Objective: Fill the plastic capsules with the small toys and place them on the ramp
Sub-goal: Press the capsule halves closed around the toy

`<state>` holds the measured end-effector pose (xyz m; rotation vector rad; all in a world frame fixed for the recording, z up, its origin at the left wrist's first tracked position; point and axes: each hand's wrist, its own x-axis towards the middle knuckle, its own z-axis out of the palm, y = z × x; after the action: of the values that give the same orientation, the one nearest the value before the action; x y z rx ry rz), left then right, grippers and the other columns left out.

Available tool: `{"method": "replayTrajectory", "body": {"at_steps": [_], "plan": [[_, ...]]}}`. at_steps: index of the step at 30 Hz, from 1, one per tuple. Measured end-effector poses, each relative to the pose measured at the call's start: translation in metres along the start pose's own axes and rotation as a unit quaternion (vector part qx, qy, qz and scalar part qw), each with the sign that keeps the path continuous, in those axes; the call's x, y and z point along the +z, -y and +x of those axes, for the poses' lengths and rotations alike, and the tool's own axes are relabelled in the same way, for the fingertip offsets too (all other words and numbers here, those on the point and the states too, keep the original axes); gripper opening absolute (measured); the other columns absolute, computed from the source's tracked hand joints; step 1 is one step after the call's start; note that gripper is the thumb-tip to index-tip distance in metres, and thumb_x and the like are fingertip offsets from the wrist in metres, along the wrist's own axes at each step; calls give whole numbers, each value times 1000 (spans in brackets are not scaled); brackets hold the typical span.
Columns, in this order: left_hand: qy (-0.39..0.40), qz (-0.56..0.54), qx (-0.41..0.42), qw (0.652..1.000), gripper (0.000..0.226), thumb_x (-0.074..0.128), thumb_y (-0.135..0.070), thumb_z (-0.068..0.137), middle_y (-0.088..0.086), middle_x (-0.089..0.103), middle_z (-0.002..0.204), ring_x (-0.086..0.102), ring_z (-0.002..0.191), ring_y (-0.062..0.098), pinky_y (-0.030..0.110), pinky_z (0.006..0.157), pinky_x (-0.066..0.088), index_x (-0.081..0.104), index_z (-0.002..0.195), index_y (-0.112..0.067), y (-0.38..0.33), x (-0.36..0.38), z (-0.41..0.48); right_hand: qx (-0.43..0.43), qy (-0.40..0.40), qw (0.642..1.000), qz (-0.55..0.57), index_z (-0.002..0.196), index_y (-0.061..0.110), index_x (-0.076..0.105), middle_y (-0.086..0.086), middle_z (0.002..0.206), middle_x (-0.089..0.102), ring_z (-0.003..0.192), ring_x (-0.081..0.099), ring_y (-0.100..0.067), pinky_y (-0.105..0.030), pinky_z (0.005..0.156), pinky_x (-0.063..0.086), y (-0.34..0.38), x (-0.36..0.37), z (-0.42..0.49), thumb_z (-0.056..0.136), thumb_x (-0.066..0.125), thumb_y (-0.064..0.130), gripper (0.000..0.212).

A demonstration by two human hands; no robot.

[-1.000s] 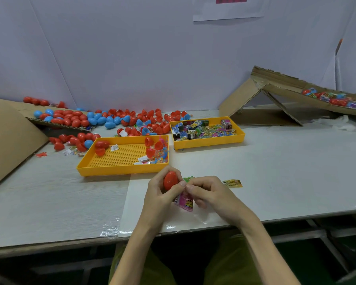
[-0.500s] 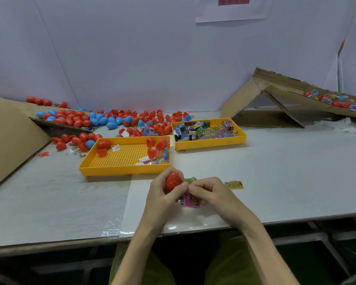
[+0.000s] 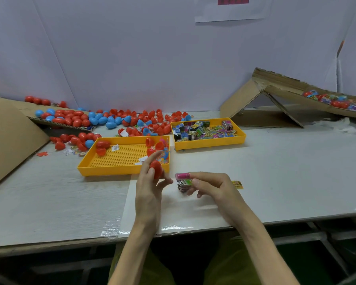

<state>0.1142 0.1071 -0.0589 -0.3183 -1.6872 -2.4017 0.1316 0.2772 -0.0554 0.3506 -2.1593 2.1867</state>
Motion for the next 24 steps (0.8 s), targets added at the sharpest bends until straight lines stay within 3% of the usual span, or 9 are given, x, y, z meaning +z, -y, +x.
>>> {"method": "replayTrajectory", "body": {"at_steps": [3,5,8,12,15,24], "plan": [[1,38,18,999,35,57,-24,98,8,64,110,65,92,18,30,81,56,63,130,-36,-1,0,-3,-37,-32,999,-3,113,7,74,0,113,74,96,69,-15,-20,69,47,1,-1,-1,83,63,20,34],[10,72,25,997,47,69,-25,87,1,64,118,67,100,16,29,83,57,61,131,-39,-1,1,-4,-53,-55,997,2,112,4,74,0,117,73,98,67,-14,-20,70,47,1,-2,-2,83,64,17,33],[23,99,38,994,48,75,-23,80,-12,66,110,68,97,12,22,78,55,62,125,-35,-1,1,-6,-59,-76,995,8,109,1,75,-3,115,74,92,66,-15,-22,70,47,0,-4,-3,87,66,4,24],[27,88,47,995,30,75,-18,79,-3,74,99,69,89,11,18,77,52,67,107,-28,-3,2,-6,-60,-59,996,-2,108,5,75,0,102,76,83,66,-9,-19,68,47,1,-2,-4,82,62,16,32],[33,86,38,995,30,77,-17,77,-2,74,96,70,87,12,17,75,52,69,104,-29,-3,3,-5,-57,-76,995,13,110,9,75,2,86,76,72,66,-9,-20,66,48,0,-1,-4,80,63,18,33],[48,87,19,995,29,80,-20,75,-3,74,90,71,83,13,18,72,53,69,101,-24,-3,3,-6,-63,-63,996,1,109,14,75,-2,84,75,68,64,-16,-23,63,47,-2,0,-3,83,62,17,29]]}}
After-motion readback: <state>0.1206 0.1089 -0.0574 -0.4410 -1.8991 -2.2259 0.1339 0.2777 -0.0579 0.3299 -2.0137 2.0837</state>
